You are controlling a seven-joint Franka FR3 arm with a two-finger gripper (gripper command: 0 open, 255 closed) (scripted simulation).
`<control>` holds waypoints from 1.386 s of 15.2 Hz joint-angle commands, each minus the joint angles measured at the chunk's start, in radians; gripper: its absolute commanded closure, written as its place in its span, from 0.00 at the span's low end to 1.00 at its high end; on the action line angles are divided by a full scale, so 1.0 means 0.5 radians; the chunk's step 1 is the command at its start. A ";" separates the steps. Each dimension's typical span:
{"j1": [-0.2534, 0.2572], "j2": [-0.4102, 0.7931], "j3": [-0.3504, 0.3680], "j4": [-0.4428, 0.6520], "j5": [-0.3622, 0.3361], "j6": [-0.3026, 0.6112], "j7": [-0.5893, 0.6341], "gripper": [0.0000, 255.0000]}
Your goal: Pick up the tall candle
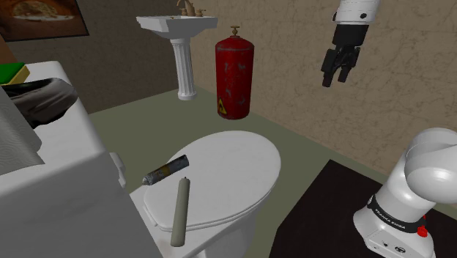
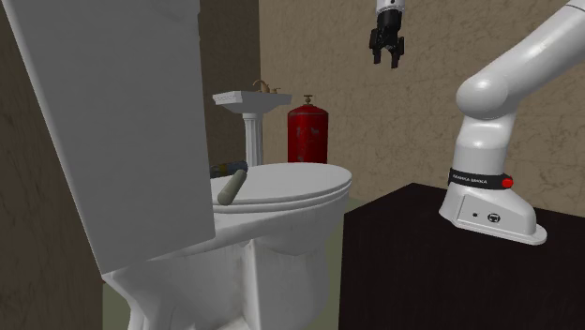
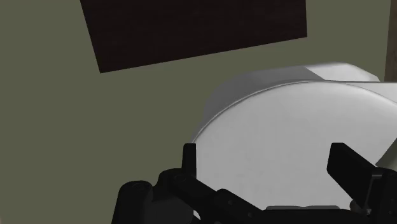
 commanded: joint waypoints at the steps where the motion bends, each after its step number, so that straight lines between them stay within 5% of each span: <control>1: 0.000 0.000 0.000 0.000 0.000 0.000 0.000 0.00; 11: 0.070 0.121 0.471 -0.240 0.264 0.410 0.601 0.00; 21: 0.082 0.590 0.955 -0.178 0.376 0.867 1.210 0.00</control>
